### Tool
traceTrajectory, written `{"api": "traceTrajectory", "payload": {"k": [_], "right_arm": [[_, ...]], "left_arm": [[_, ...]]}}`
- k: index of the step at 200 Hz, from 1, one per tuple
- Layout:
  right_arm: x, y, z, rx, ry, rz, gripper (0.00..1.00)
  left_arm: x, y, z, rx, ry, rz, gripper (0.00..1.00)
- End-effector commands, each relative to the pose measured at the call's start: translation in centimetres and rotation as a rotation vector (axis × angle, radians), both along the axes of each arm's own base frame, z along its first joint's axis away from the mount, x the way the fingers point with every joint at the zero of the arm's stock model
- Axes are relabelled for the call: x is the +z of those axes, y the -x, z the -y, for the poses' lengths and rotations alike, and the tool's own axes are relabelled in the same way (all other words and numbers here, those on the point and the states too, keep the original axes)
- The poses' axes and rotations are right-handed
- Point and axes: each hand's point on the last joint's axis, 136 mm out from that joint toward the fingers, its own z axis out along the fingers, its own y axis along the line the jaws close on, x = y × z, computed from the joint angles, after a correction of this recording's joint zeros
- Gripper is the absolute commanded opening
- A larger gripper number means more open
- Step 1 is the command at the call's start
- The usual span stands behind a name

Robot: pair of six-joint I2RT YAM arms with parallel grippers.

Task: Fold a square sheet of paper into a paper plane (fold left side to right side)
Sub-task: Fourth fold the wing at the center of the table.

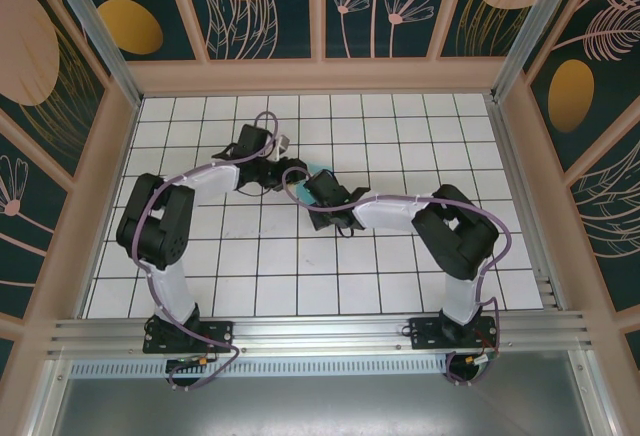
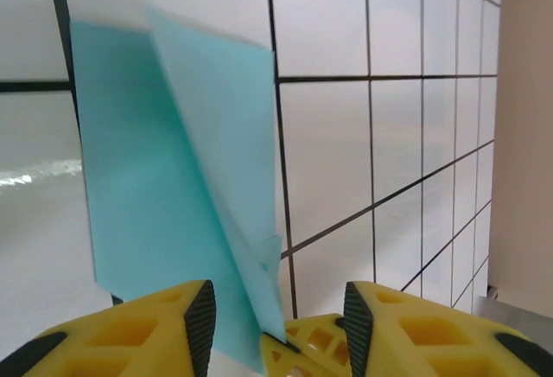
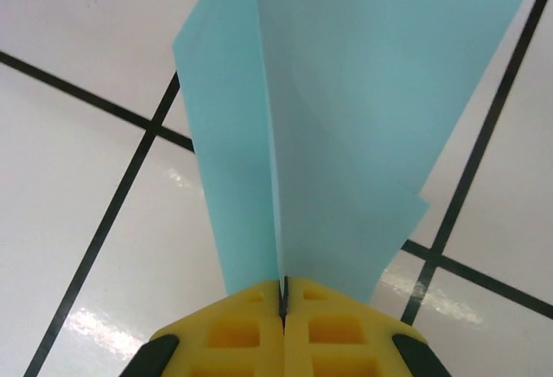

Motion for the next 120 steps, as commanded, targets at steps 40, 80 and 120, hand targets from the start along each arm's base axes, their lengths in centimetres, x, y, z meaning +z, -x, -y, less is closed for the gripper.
{"api": "traceTrajectory", "payload": {"k": [40,80,120], "right_arm": [[0.2,0.6,-0.1,0.022,-0.105,-0.053,0.02],[1.9,0.8,-0.2,0.034,-0.295,-0.096,0.02],[2.8,0.8,0.0,0.039,-0.418,-0.147,0.02]], "left_arm": [[5.1,-1.2,-2.3,0.042,0.042,0.121,0.52],[2.5,0.3,-2.1,0.052,0.079,0.059,0.38],[-0.3,1.7,0.1,0.001,0.069,0.002,0.34]]}}
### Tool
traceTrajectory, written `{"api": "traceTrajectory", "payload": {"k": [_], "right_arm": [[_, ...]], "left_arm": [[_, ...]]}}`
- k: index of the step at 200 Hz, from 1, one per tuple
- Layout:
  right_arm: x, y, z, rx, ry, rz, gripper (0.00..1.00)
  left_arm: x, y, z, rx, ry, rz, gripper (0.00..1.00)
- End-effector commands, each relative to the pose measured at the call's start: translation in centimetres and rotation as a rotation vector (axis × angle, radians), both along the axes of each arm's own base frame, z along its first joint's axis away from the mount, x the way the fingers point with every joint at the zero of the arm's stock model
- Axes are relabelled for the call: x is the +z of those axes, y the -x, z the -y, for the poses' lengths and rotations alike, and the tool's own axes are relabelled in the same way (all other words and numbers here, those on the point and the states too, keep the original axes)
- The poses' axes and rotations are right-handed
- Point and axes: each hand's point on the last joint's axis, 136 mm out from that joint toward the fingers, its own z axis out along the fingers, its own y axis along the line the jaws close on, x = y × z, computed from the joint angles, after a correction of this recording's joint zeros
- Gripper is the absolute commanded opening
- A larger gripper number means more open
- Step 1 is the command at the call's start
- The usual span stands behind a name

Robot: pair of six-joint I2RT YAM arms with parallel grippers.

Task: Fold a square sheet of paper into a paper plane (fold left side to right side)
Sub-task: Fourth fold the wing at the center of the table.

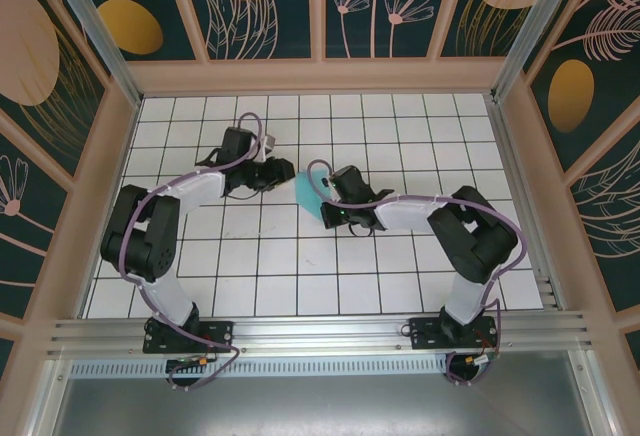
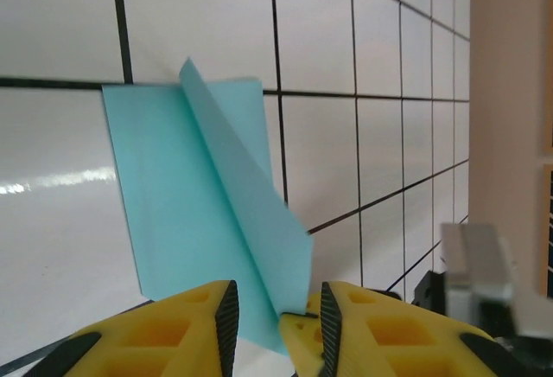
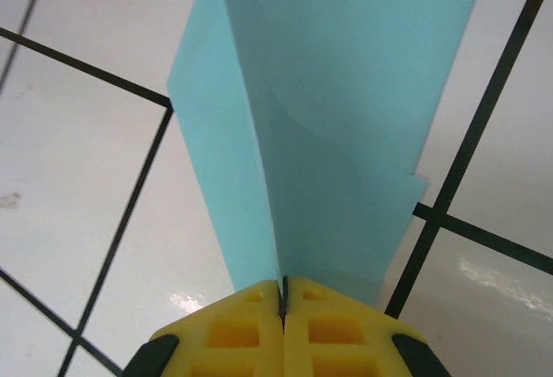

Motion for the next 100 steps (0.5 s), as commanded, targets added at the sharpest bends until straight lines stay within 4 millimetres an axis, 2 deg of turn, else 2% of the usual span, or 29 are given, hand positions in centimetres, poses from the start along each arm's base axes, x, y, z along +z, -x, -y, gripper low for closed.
{"api": "traceTrajectory", "payload": {"k": [1,53,100], "right_arm": [[2.2,0.3,-1.2,0.029,-0.146,-0.016,0.02],[1.7,0.3,-1.3,0.035,-0.195,-0.075,0.02],[0.8,0.3,-1.3,0.027,-0.203,-0.106,0.02]], "left_arm": [[-0.8,0.6,1.9,-0.043,0.029,-0.007,0.34],[-2.0,0.8,4.2,-0.082,0.033,-0.026,0.34],[-3.0,0.8,4.7,-0.088,0.034,-0.043,0.36]]}}
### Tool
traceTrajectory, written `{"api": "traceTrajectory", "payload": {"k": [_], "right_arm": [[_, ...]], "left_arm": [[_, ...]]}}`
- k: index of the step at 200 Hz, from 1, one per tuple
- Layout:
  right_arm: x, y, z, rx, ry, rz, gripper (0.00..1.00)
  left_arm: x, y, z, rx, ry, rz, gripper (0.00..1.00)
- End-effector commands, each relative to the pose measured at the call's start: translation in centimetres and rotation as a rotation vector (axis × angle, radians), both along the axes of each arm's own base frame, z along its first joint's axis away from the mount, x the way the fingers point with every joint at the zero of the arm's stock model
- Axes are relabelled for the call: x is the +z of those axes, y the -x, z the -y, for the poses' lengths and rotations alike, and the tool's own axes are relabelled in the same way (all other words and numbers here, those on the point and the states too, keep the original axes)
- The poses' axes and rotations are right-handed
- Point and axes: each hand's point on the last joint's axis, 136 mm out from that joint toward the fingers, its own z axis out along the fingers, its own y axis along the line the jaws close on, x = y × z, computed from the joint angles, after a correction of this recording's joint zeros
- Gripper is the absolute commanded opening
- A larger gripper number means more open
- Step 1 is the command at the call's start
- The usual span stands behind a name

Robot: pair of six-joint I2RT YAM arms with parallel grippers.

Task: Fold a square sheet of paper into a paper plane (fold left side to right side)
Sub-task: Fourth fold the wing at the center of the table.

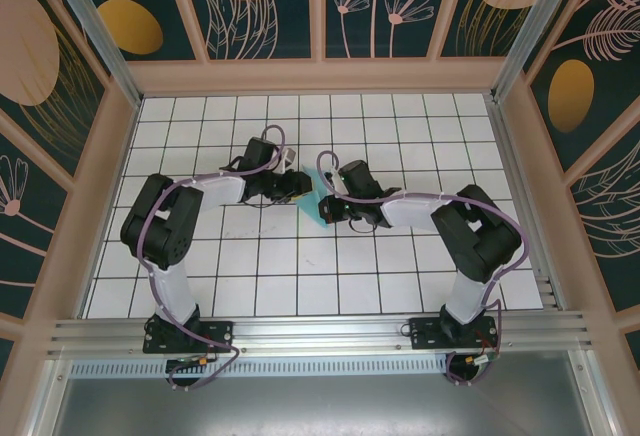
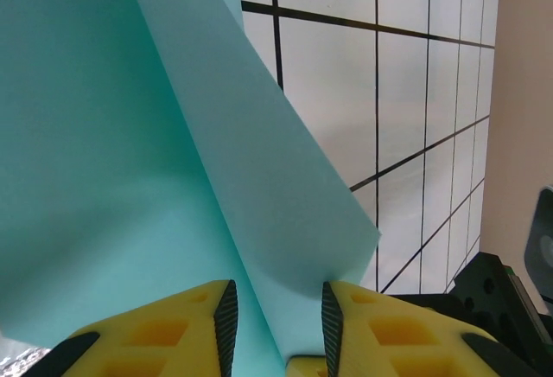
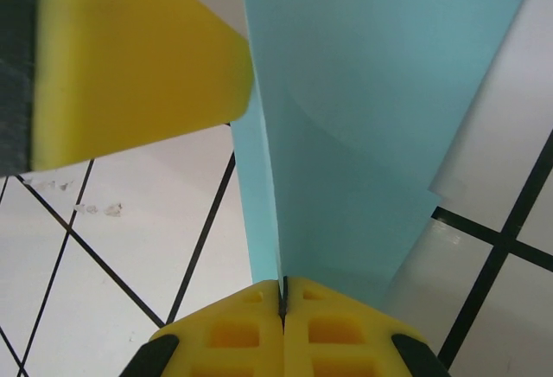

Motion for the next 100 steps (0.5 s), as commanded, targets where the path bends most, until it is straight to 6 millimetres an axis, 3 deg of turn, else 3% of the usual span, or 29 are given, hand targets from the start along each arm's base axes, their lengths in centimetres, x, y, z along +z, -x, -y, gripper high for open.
{"api": "traceTrajectory", "payload": {"k": [1,100], "right_arm": [[-0.7,0.3,-0.1,0.003,-0.031,-0.033,0.02],[-2.3,0.3,0.1,-0.002,-0.027,-0.073,0.02]], "left_arm": [[0.5,-0.7,0.9,-0.012,0.033,0.019,0.36],[-2.5,-0.4,1.4,-0.024,-0.009,-0.034,0.4]]}}
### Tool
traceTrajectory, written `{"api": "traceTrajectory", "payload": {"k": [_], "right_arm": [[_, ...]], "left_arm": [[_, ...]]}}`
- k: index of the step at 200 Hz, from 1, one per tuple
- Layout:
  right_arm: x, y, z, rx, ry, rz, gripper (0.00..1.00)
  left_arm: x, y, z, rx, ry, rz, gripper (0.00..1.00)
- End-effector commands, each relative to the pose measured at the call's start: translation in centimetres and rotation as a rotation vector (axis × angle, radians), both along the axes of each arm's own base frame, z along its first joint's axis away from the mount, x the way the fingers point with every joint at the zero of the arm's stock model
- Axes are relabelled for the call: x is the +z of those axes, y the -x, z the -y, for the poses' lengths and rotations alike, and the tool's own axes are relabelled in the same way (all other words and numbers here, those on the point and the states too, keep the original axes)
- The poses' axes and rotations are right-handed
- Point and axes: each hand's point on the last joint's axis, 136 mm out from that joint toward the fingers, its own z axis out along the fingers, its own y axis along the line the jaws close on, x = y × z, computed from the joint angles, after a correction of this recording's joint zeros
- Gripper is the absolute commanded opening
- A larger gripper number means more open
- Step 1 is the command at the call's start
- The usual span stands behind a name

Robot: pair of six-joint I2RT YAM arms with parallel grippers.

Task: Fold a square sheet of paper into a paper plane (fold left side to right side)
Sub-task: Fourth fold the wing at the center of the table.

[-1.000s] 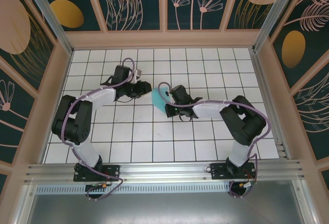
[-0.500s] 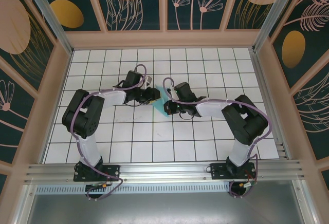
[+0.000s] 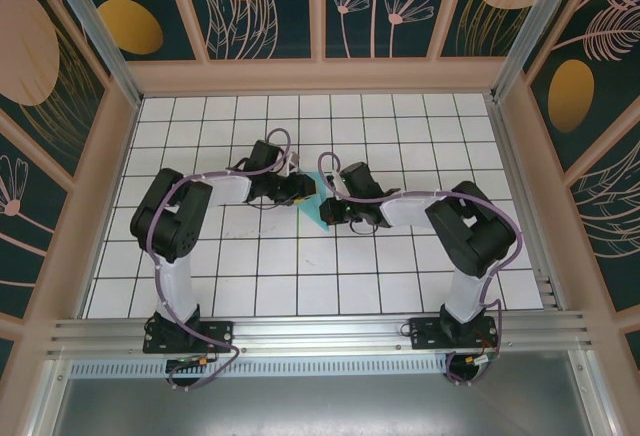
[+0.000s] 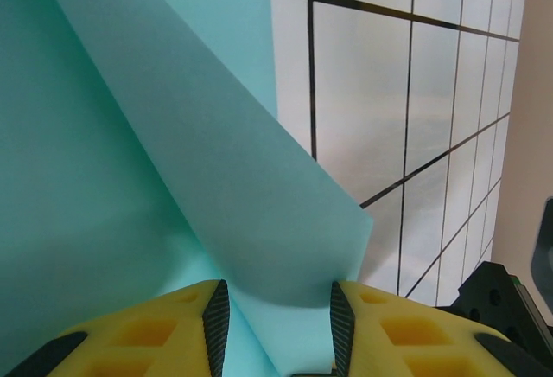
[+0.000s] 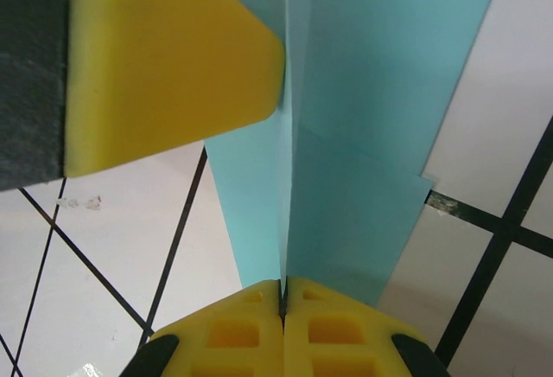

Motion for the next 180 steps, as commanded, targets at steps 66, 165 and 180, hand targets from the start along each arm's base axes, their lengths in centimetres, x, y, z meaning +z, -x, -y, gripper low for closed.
{"api": "traceTrajectory", "payload": {"k": [66,165,180], "right_arm": [[-0.4,0.2,-0.3,0.006,-0.042,-0.034,0.12],[6.0,-3.3,2.4,-0.061,-0.226,-0.04,0.39],[6.0,-4.4,2.6,-0.088,-0.244,-0.057,0.39]], "left_arm": [[-1.8,-0.1,0.5,-0.015,-0.022,-0.019,0.4],[-2.0,-0.1,0.3,-0.014,-0.037,-0.019,0.4],[-2.0,0.0,0.3,-0.014,-0.038,-0.019,0.4]]}}
